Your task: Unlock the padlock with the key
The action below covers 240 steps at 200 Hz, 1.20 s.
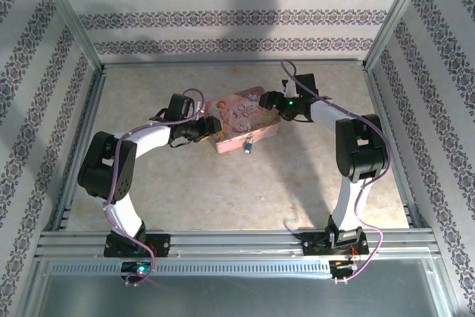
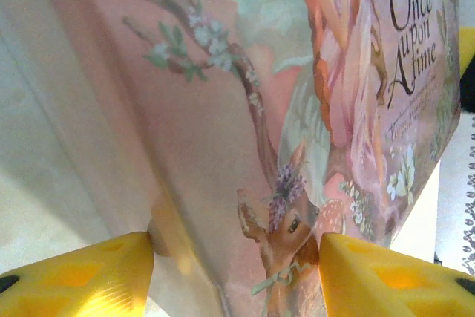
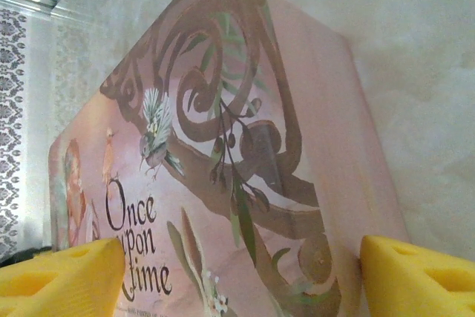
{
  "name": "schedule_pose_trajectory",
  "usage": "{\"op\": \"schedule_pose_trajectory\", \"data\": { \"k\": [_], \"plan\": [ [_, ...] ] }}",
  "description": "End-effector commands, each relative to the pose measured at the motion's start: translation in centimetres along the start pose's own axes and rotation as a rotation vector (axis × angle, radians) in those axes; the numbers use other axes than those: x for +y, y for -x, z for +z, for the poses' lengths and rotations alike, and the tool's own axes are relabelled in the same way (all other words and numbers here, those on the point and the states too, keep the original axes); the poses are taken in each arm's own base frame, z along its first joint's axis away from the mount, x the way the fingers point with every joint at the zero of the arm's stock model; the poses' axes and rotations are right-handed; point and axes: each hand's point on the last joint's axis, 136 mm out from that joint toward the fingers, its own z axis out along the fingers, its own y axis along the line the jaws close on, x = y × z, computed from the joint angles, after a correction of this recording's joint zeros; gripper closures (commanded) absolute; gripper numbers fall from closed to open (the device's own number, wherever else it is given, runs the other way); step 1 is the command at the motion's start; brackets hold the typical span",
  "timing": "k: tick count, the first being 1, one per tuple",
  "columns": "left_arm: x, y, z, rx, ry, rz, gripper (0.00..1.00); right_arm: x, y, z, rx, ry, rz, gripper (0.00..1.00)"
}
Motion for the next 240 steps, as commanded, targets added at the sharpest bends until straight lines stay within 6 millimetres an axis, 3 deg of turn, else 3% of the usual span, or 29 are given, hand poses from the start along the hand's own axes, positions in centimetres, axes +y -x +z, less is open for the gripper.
{"op": "schedule_pose_trajectory", "data": {
  "k": [1, 30, 74, 119, 143, 173, 202, 240],
  "plan": [
    [-1.2, -2.3, 0.9, 0.047, -0.029, 0.014, 0.39, 3.5, -1.6, 1.2, 0.066, 0.093, -0.07, 0.19],
    [-1.3, -1.6, -0.3, 0.006, 0.013, 0.04, 0.36, 2.7, -0.4, -0.1, 0.013, 0.04, -0.098, 0.17],
    [-1.6, 0.7, -3.4, -0.122, 0.079, 0.081, 0.33, 1.0, 0.8, -4.4, -0.077, -0.05, -0.126, 0.13],
    [-3.4, 2.7, -7.7, -0.261, 0.131, 0.178, 0.32, 1.0, -2.5, -8.3, -0.08, -0.101, -0.182, 0.13],
    [-5.3, 3.4, -8.6, -0.277, 0.091, 0.23, 0.33, 1.9, -5.0, -9.4, -0.091, -0.039, -0.185, 0.16],
    [-7.5, 3.8, -7.6, -0.258, 0.019, 0.255, 0.34, 2.9, -8.2, -9.7, -0.103, 0.027, -0.197, 0.23],
    [-9.3, 3.9, -5.2, -0.202, -0.053, 0.251, 0.36, 3.6, -10.8, -9.1, -0.144, 0.085, -0.22, 0.25],
    [-9.6, 3.8, -1.7, -0.119, -0.067, 0.251, 0.37, 2.6, -13.1, -7.4, -0.159, 0.126, -0.222, 0.3]
  ]
}}
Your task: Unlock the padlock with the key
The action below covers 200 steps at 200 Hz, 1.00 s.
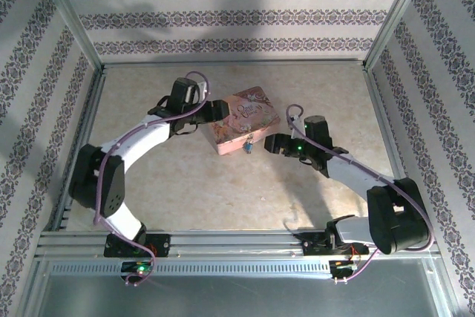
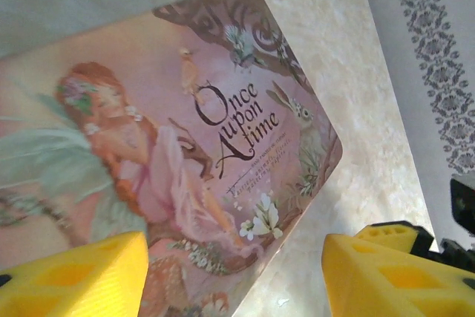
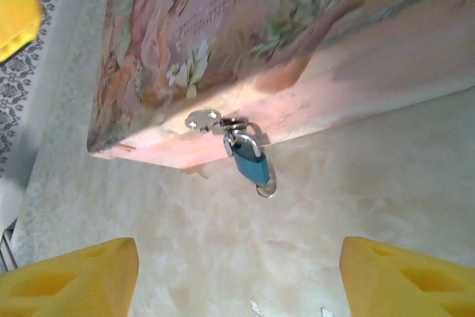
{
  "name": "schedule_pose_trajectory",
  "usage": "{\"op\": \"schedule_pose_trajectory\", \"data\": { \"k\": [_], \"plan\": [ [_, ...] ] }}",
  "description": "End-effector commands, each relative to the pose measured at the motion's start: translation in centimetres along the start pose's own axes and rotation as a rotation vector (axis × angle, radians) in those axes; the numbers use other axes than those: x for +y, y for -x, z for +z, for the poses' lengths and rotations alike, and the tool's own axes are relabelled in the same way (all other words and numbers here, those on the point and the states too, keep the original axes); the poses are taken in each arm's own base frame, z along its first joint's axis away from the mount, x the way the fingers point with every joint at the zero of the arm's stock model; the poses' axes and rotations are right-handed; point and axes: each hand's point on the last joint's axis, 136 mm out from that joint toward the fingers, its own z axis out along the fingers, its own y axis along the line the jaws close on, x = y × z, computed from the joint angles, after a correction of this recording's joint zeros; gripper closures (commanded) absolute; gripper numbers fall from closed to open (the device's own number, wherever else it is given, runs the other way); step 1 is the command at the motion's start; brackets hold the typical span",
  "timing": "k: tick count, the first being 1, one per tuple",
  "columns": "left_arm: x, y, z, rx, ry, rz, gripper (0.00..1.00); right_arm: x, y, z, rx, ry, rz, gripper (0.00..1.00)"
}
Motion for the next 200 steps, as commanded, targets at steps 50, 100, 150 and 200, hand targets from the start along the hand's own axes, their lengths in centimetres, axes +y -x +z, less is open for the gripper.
{"op": "schedule_pose_trajectory", "data": {
  "k": [50, 100, 150, 200],
  "plan": [
    [0.1, -0.8, 4.0, 0.087, -0.019, -0.03, 0.39, 0.7, -1.1, 4.3, -0.047, 0.128, -0.058, 0.42],
    [2.1, -2.0, 5.2, 0.128, 0.04, -0.073, 0.39, 0.1, -0.8, 6.7, -0.062, 0.138, -0.038, 0.5],
    [2.6, -2.5, 5.5, 0.144, 0.054, -0.082, 0.39, -0.5, -1.1, 7.8, -0.057, 0.146, -0.024, 0.55],
    [2.7, -2.6, 5.4, 0.143, 0.058, -0.083, 0.39, -0.4, -1.3, 8.7, -0.039, 0.17, -0.021, 0.58]
  ]
}}
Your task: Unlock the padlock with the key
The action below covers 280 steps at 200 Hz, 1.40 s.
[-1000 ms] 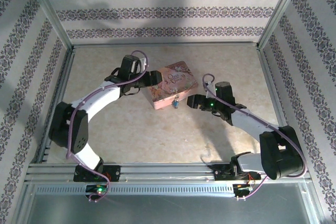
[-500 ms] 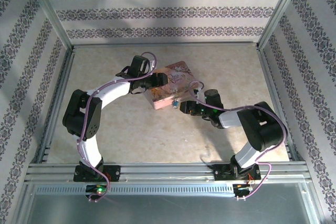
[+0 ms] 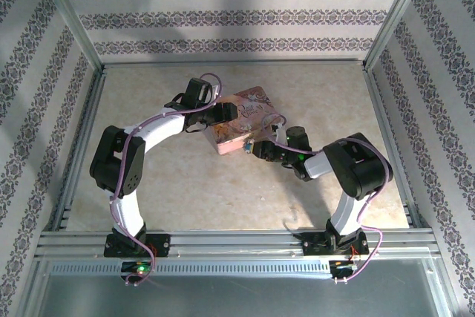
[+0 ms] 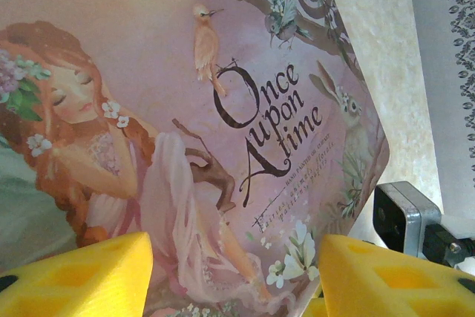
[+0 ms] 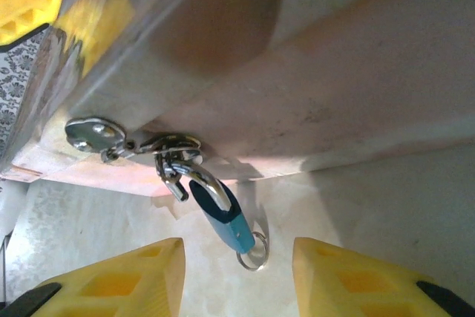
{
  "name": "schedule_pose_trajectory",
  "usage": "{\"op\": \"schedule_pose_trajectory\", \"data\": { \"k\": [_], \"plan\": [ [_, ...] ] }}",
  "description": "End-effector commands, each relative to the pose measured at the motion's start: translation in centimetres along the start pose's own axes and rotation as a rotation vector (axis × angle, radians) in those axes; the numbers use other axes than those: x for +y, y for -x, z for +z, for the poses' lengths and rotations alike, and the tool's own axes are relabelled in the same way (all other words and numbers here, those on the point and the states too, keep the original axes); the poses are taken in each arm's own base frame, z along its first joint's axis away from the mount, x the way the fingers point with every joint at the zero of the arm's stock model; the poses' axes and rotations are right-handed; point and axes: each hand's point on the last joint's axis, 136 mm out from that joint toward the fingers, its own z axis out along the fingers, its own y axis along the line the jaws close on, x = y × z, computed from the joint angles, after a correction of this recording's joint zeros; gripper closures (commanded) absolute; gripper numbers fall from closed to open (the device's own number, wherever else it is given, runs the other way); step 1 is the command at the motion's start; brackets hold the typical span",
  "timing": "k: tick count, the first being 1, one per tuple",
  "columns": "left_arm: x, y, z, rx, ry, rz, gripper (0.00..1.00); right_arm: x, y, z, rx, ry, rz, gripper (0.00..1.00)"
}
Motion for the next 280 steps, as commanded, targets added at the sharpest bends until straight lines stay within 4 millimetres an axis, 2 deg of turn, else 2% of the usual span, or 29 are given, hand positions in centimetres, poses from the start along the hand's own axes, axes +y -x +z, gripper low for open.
{"op": "schedule_pose_trajectory", "data": {
  "k": [1, 72, 122, 154, 200, 226, 280],
  "plan": [
    [1.2, -1.2, 0.8, 0.042, 0.046, -0.029, 0.39, 1.3, 0.8, 0.9, -0.015, 0.056, -0.026, 0.59],
    [1.2, -1.3, 0.7, 0.044, 0.049, -0.031, 0.39, 1.6, 0.7, 1.9, 0.007, 0.083, -0.022, 0.65],
    [1.3, -1.3, 0.5, 0.04, 0.055, -0.032, 0.39, 1.7, 0.9, 1.8, 0.001, 0.081, -0.009, 0.82],
    [1.6, -2.0, 0.0, 0.051, 0.075, -0.038, 0.39, 1.7, 1.4, 1.4, -0.014, 0.042, 0.044, 0.91],
    [1.9, -3.0, -0.9, 0.059, 0.086, -0.054, 0.39, 0.6, 1.7, 0.3, -0.022, -0.085, 0.188, 0.92],
    [2.1, -3.3, -1.1, 0.062, 0.098, -0.057, 0.39, -0.4, 1.2, -0.1, 0.015, -0.22, 0.254, 0.92],
    [2.4, -3.6, -1.1, 0.068, 0.109, -0.058, 0.39, -1.8, 0.5, -1.7, 0.089, -0.545, 0.218, 0.95]
  ]
}}
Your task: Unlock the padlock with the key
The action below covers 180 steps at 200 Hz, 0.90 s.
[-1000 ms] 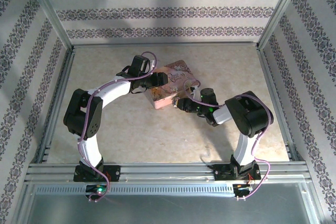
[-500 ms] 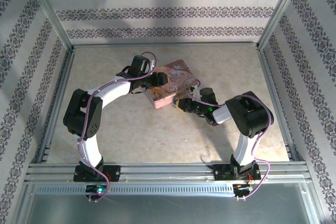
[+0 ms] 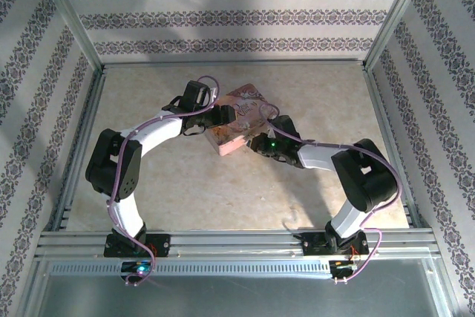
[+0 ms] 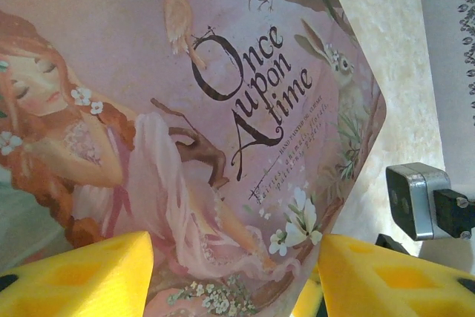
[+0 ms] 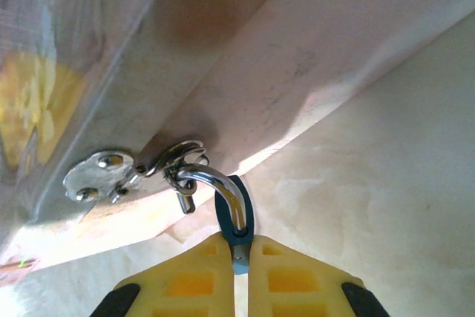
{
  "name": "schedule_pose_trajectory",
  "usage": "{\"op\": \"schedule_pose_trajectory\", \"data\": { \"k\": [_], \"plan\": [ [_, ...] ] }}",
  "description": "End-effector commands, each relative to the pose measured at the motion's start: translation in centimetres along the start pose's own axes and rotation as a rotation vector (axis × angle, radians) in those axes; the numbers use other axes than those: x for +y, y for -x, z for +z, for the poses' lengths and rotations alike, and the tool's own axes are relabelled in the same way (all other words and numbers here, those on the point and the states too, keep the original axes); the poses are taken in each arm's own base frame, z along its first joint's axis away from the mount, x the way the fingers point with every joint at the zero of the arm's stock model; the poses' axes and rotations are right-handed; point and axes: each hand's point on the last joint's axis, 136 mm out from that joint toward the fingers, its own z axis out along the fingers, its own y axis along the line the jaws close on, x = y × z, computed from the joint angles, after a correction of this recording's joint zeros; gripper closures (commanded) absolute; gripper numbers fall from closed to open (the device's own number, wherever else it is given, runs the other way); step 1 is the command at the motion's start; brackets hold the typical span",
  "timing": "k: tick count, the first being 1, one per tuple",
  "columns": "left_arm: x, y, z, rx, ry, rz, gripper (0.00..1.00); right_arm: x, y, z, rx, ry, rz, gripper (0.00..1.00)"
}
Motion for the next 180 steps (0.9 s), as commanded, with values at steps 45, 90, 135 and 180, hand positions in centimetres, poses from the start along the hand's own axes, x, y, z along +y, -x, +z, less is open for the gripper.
{"op": "schedule_pose_trajectory", "data": {
  "k": [45, 90, 135, 180],
  "plan": [
    [1.8, -2.6, -0.3, 0.071, 0.083, -0.046, 0.39, -4.1, -0.1, -1.1, 0.013, -0.444, -0.049, 0.97],
    [1.9, -2.6, 0.0, 0.066, 0.077, -0.053, 0.39, -4.3, 0.3, -1.1, -0.017, -0.584, -0.141, 1.0],
    [2.1, -2.7, 0.1, 0.068, 0.076, -0.057, 0.39, -3.6, 0.7, -0.5, -0.035, -0.653, -0.212, 1.0],
    [1.9, -2.6, 0.2, 0.065, 0.066, -0.059, 0.39, -2.8, 1.0, 0.5, -0.04, -0.692, -0.272, 1.0]
  ]
}}
